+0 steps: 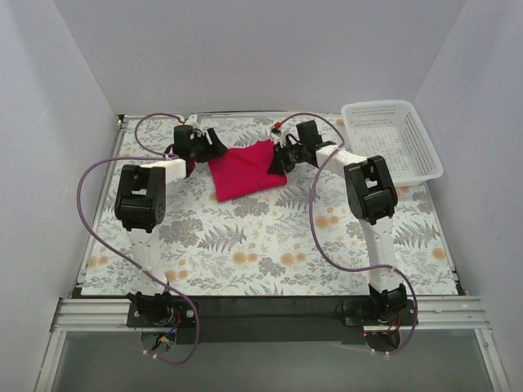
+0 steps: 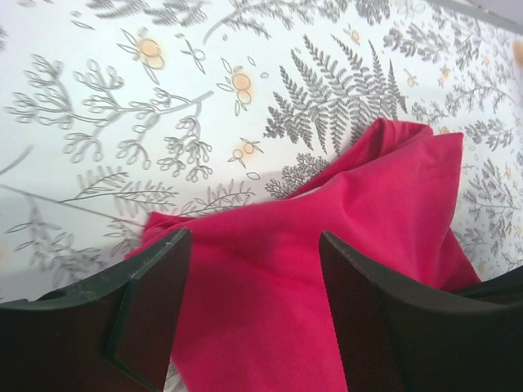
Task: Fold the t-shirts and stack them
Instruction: Fold the tshirt
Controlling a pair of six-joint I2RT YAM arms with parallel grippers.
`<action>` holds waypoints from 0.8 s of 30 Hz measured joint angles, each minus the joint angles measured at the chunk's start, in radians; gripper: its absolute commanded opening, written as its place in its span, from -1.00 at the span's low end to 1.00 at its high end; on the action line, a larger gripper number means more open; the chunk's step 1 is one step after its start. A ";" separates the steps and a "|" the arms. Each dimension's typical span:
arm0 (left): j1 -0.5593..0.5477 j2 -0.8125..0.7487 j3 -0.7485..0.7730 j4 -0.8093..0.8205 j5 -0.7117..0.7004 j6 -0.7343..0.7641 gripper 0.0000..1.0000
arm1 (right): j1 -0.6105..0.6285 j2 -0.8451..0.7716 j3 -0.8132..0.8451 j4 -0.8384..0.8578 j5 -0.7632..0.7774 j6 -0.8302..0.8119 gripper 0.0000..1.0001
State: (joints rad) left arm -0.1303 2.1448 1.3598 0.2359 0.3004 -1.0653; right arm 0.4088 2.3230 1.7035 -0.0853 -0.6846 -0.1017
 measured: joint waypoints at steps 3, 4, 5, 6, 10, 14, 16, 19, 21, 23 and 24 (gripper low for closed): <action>0.012 -0.050 -0.048 0.037 -0.013 0.003 0.19 | -0.029 -0.013 0.007 -0.018 -0.042 -0.006 -0.72; 0.016 -0.072 -0.065 0.047 -0.010 0.006 0.19 | -0.040 -0.014 0.020 -0.025 -0.059 -0.002 -0.72; 0.018 -0.097 -0.076 0.058 -0.005 0.008 0.20 | -0.051 -0.014 0.041 -0.034 -0.072 0.007 -0.72; 0.021 -0.122 -0.086 0.067 0.004 0.010 0.23 | -0.059 -0.014 0.064 -0.039 -0.082 0.021 -0.72; 0.027 -0.246 -0.133 0.103 0.095 0.005 0.23 | -0.085 0.005 0.206 -0.027 -0.116 0.112 -0.74; 0.026 -0.369 -0.229 0.143 0.220 -0.032 0.22 | -0.082 0.067 0.320 0.048 -0.156 0.270 -0.79; 0.025 -0.407 -0.296 0.171 0.283 -0.068 0.22 | -0.076 0.106 0.341 0.088 -0.166 0.343 -0.79; 0.021 -0.401 -0.369 0.190 0.358 -0.118 0.22 | -0.063 0.169 0.346 0.130 -0.171 0.449 -0.81; 0.016 -0.375 -0.400 0.188 0.395 -0.142 0.22 | -0.054 0.209 0.348 0.149 -0.165 0.513 -0.81; 0.010 -0.345 -0.411 0.187 0.418 -0.156 0.21 | -0.047 0.237 0.349 0.155 -0.148 0.559 -0.81; 0.009 -0.323 -0.411 0.187 0.428 -0.163 0.21 | -0.045 0.250 0.350 0.159 -0.136 0.580 -0.81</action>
State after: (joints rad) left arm -0.1215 1.8221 0.9489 0.4225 0.7284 -1.2285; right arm 0.3637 2.5729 2.0533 0.0742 -0.8204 0.4786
